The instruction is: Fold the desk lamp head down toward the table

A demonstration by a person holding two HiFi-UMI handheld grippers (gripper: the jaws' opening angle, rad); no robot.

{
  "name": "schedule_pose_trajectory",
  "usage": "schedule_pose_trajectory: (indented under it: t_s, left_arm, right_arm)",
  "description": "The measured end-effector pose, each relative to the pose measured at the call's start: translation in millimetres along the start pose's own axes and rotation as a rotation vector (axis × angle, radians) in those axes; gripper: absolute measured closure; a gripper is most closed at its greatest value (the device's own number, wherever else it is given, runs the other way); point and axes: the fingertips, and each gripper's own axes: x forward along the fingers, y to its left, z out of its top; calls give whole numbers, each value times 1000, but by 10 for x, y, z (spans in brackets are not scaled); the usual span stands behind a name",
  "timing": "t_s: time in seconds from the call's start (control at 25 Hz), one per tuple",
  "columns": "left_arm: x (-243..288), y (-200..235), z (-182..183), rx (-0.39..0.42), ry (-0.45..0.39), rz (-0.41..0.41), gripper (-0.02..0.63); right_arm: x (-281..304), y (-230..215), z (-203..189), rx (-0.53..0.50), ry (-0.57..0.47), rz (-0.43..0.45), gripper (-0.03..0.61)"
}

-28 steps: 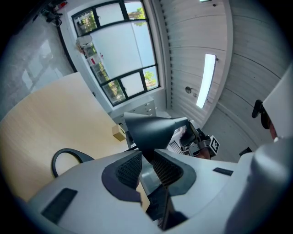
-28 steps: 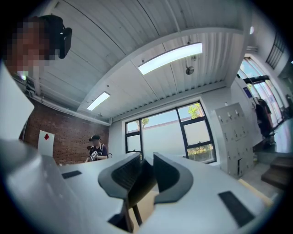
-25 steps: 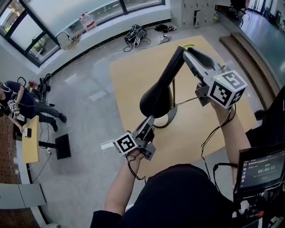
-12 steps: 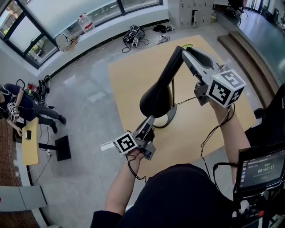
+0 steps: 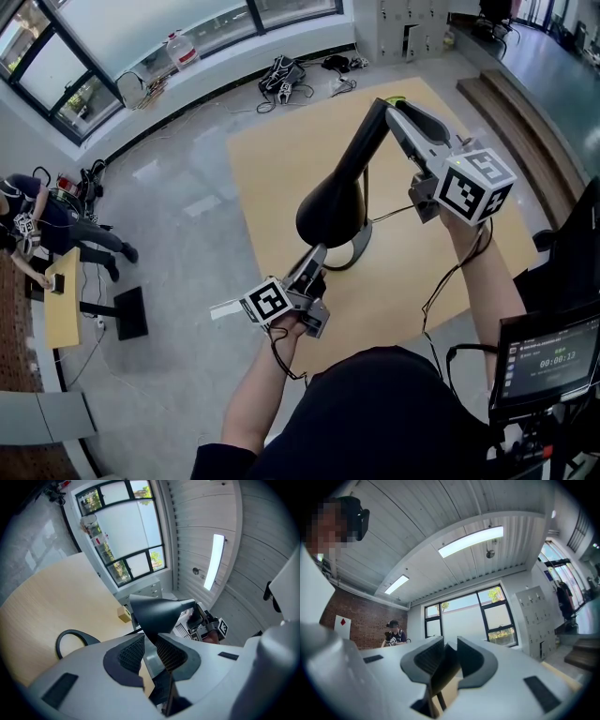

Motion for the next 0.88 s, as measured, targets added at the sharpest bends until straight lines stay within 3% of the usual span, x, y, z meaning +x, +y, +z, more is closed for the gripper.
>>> schedule_pose_trajectory:
  t_s: [0.4, 0.52, 0.6, 0.88]
  left_arm:
    - [-276, 136, 59, 102, -20, 130, 543]
    - [-387, 54, 64, 184, -39, 157, 544]
    - [-458, -53, 43, 245, -42, 166, 543]
    - [-693, -472, -102, 558, 15, 182, 544]
  right_arm:
    - [-128, 71, 18, 31, 0, 15, 486]
    - [-298, 147, -84, 46, 4, 34, 493]
    - [-451, 235, -198, 68, 14, 57, 574]
    - [-1074, 509, -1135, 148, 208, 69, 574]
